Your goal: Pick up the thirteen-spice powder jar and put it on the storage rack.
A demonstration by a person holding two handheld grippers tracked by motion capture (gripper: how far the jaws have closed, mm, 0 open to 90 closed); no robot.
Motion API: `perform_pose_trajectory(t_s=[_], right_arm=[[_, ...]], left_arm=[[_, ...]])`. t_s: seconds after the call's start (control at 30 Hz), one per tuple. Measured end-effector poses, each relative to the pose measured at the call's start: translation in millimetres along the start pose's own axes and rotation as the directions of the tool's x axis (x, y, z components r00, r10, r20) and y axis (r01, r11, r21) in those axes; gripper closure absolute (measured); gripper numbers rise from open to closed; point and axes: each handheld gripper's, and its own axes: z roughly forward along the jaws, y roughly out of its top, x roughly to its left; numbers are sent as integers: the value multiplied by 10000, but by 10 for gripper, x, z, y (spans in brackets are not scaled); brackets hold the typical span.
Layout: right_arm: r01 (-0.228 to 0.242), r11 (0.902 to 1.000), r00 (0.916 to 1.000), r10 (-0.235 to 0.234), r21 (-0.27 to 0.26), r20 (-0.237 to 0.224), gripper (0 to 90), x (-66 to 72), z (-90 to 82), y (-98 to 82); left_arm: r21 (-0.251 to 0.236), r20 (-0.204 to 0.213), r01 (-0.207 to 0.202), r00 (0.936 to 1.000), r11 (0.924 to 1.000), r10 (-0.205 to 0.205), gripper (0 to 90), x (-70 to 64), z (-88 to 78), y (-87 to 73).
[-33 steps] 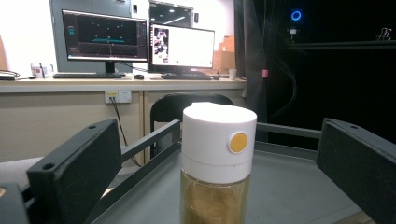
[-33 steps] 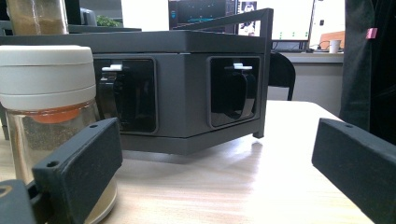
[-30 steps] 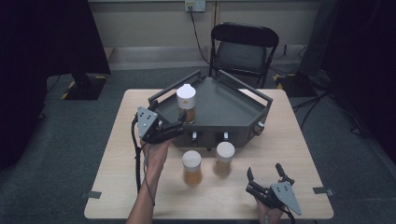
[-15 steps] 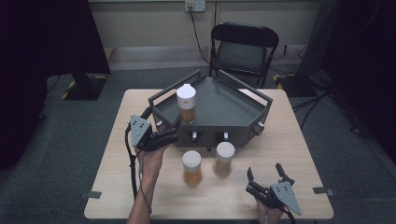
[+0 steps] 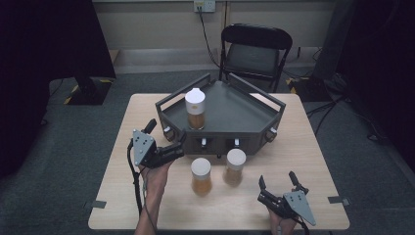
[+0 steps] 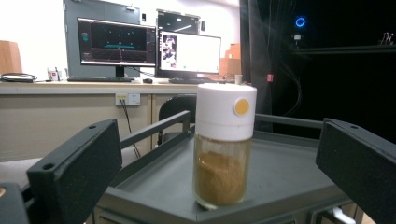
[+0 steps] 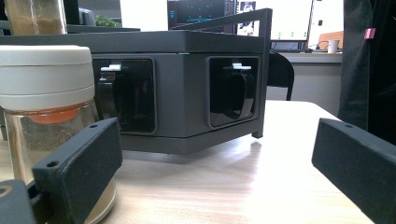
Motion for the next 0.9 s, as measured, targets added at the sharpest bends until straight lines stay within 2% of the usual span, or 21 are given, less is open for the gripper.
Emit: perform_pose_trajectory(t_s=[0.4,0.63,0.9], right_arm=[[-2,10000,10000,2,-1,2,6,0,0,0],[-3,10000,10000,3,-1,3,6,1,0,0],[0,10000,10000,0,2,20,6,4,0,0]], left_arm=[[8,-77,-138,9999,9999,138,0,-23,-146,-124],[-110,-416,-254,9988,9996,250,1,-46,-245,-225],[-23,-558,-376,9977,9993,374,2,-50,-309,-343]])
